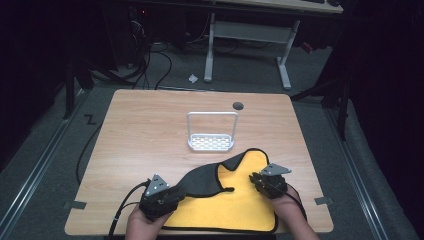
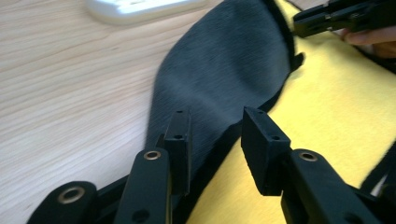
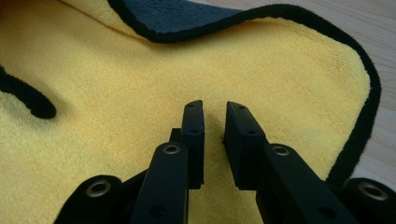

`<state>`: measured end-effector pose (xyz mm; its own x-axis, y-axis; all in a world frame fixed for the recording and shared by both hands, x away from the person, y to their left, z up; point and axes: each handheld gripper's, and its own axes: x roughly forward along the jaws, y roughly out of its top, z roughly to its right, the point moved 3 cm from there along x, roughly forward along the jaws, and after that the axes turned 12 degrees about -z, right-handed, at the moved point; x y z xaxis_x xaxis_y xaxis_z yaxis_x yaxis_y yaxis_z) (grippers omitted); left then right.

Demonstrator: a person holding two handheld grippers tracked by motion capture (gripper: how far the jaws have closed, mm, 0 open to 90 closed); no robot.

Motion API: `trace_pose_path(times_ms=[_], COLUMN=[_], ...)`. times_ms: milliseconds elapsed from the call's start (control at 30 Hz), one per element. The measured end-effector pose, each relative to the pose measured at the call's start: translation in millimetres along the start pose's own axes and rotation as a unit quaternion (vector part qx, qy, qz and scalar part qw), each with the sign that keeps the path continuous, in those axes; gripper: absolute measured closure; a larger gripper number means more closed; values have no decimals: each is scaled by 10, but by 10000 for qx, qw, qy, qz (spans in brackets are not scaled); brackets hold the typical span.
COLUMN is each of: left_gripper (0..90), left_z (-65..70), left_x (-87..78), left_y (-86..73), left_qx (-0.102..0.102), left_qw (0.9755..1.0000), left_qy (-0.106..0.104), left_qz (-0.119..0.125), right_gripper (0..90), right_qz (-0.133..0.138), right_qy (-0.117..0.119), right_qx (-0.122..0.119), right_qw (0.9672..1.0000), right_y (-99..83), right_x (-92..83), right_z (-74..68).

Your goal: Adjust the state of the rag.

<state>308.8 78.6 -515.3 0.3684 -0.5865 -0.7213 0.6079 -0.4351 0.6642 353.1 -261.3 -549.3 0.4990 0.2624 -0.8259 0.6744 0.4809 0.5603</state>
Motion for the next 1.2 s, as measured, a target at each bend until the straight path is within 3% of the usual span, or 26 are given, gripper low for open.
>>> trace_pose_path(times_ms=[100, 267, 367, 500, 600, 700, 833, 900, 933, 1033, 1100, 1200], left_gripper=[596, 565, 516, 496, 600, 798, 817, 814, 812, 803, 771, 664], left_z=[141, 360, 429, 423, 433, 356, 167, -75, -186, -681, -958, -1218], left_x=[121, 438, 684, 933, 951, 901, 606, 392, 331, 187, 202, 147], left_y=[118, 340, 427, 435, 407, 433, 531, 582, 590, 567, 511, 428], left_qx=[172, 501, 661, 860, 1019, 748, 414, 58, -85, -687, -974, -1241], left_qw=[9995, 9980, 9968, 9922, 9905, 9937, 9982, 9991, 9989, 9960, 9934, 9883], left_qy=[-256, -360, -183, 287, 573, 382, 323, 417, 461, 538, 604, 891], left_qz=[3, -117, -408, -850, -718, -748, -300, 7, 66, 166, -20, 13], right_gripper=[785, 785, 785, 785, 786, 786, 786, 786, 786, 786, 786, 785], right_qz=[6, 13, 23, 29, 31, 23, 29, 22, 21, 15, 5, 4], right_qy=[-5, 0, 13, 10, 16, 25, 27, 30, 46, 47, 48, 53], right_qx=[0, 11, 9, -8, -13, -8, -15, -9, -1, -12, -5, 16], right_qw=[10000, 10000, 10000, 10000, 10000, 10000, 10000, 10000, 10000, 10000, 10000, 10000], right_y=[2, -2, -4, -4, -5, -5, -5, -6, -6, -6, -6, -5], right_x=[2, 2, 2, 3, 3, 2, 2, 0, 1, 1, -1, 0], right_z=[0, 0, 3, 4, 6, 6, 8, 6, 8, 11, 9, 8])
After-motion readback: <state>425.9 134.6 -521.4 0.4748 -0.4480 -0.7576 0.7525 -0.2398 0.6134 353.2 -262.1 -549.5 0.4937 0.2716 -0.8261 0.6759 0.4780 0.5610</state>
